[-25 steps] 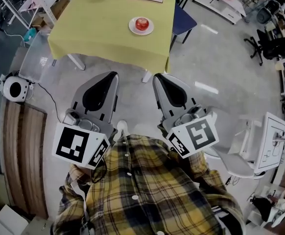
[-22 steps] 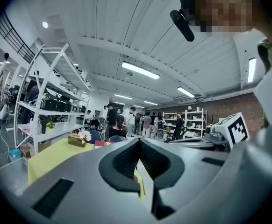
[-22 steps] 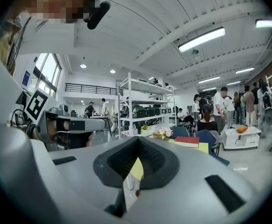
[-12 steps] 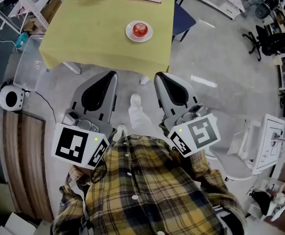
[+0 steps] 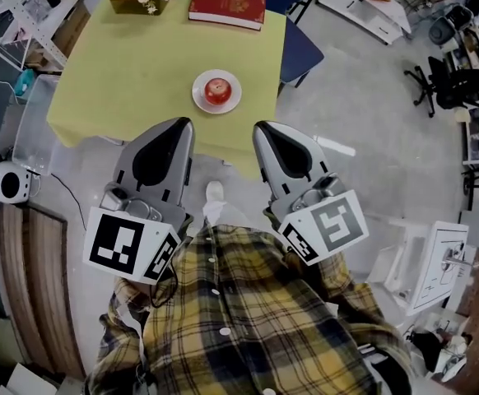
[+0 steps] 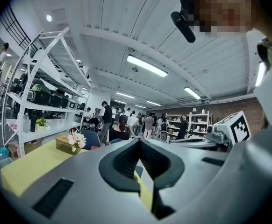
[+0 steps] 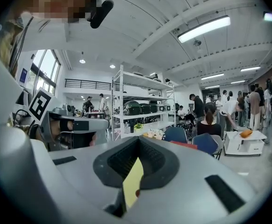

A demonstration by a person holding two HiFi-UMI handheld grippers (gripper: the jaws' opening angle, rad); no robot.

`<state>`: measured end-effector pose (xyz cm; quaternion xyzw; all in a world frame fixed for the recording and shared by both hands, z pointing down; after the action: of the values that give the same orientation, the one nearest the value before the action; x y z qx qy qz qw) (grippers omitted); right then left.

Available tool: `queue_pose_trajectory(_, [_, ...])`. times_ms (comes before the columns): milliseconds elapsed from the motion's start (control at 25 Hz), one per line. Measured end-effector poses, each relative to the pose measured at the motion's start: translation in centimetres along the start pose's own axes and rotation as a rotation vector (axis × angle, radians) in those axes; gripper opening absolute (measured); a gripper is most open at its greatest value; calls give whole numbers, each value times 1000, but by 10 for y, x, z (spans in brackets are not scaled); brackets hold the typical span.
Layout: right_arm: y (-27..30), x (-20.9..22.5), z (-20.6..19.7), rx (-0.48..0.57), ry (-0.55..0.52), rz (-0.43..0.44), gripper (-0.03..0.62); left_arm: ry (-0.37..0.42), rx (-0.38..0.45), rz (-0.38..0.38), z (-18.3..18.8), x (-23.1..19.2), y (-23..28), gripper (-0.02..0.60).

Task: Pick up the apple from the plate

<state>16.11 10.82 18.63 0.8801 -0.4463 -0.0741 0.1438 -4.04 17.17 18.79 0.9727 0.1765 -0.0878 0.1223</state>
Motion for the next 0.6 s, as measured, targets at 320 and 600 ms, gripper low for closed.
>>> queue_pose_trajectory(320, [40, 50, 10, -7, -1, 15, -3, -2, 0, 14, 16, -22, 56, 5])
queue_pose_trajectory(600, [87, 71, 21, -27, 12, -7, -3, -14, -10, -7, 27, -67, 93, 5])
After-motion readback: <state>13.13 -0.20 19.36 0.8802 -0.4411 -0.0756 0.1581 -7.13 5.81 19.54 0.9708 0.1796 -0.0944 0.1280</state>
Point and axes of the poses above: the fingertips, and each gripper's own axes: y forward along the fingers, x to its right, z out of its top, the point moved 10 cm from there along -y, backward along the fingers, and after that the axes turned 9 degrees about -x, right-handed, at the moved point
